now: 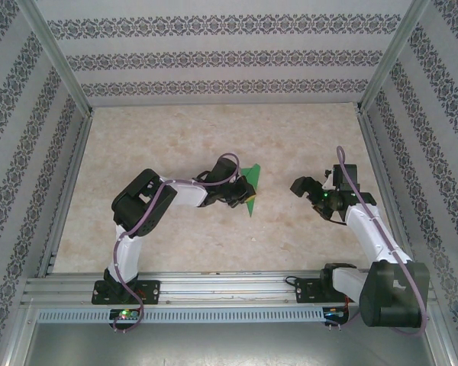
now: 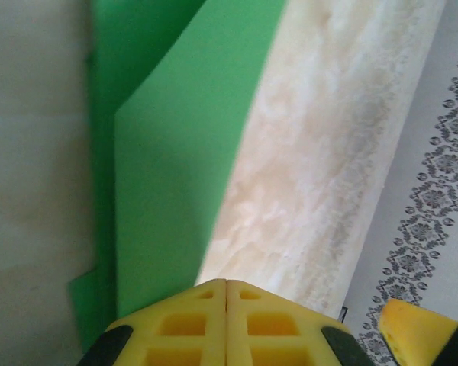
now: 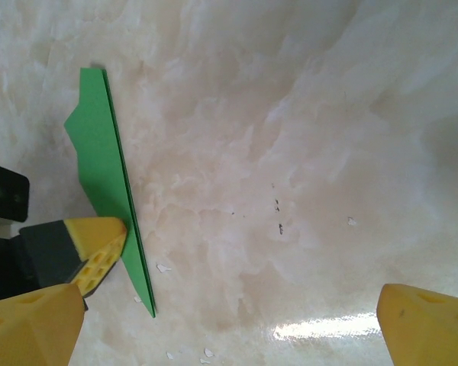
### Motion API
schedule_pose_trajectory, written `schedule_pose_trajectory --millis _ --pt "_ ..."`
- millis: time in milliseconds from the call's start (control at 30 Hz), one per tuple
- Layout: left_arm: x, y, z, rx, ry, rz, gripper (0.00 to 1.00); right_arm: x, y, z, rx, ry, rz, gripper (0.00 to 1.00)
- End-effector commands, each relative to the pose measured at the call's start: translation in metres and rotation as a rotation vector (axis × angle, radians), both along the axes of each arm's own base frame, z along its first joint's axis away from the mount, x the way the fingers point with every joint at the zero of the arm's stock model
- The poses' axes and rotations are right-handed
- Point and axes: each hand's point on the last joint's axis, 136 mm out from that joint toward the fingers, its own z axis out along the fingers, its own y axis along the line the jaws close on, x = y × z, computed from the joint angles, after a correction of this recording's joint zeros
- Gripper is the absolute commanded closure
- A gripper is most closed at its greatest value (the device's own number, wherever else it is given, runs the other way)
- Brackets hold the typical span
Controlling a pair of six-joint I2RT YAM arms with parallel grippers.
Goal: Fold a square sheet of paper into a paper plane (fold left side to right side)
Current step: Fold the wing for the fifth time at the center of the table, then turn over the paper plane at the center of the table.
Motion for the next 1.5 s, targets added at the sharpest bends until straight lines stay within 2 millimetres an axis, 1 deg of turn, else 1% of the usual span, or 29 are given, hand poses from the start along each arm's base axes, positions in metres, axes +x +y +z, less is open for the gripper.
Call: schedule_pose_trajectory --millis 0,167,233,300,433,533,667,733,900,1033,1100,1200,1267,1467 --pt "0.009 -0.006 0.012 -0.008 -0.059 -0.007 0.93 -0.005 -0.001 -0.007 0.006 0.025 0.002 0.02" --pt "0.016 -0.008 0.037 -0.023 -0.121 -0.019 0.9 -0.005 0.001 -0.007 0.005 0.026 0.023 0.02" --pt "0.019 -0.006 0.048 -0.01 -0.154 -0.03 0.89 -0.003 0.003 -0.007 0.013 0.033 0.037 0.04" --pt "0.021 0.001 0.059 0.016 -0.187 -0.038 0.87 -0.002 0.006 -0.008 0.019 0.045 0.055 0.08" --pt "0.026 0.021 0.072 0.069 -0.235 -0.027 0.85 0.0 0.014 -0.011 -0.001 0.076 0.101 0.11" --pt "0.027 0.042 0.076 0.127 -0.263 -0.009 0.85 0.002 0.02 -0.014 -0.036 0.096 0.132 0.13" --pt "0.025 0.069 0.081 0.246 -0.303 -0.012 0.85 0.009 0.032 -0.017 -0.115 0.117 0.19 0.16" --pt "0.023 0.081 0.086 0.274 -0.32 -0.003 0.83 0.014 0.041 -0.018 -0.166 0.124 0.231 0.17" --pt "0.015 0.116 0.086 0.36 -0.337 0.044 0.81 0.029 0.069 -0.02 -0.286 0.145 0.336 0.19" --pt "0.007 0.138 0.086 0.4 -0.338 0.072 0.77 0.041 0.092 -0.024 -0.343 0.144 0.39 0.19" --pt "0.003 0.148 0.084 0.415 -0.33 0.087 0.76 0.047 0.106 -0.028 -0.362 0.145 0.425 0.19" --pt "-0.002 0.16 0.081 0.427 -0.321 0.108 0.75 0.052 0.126 -0.035 -0.405 0.157 0.478 0.19" --pt "-0.005 0.167 0.079 0.432 -0.315 0.124 0.74 0.055 0.135 -0.04 -0.442 0.164 0.499 0.19" --pt "-0.011 0.183 0.077 0.444 -0.305 0.154 0.73 0.07 0.152 -0.055 -0.519 0.178 0.531 0.2"
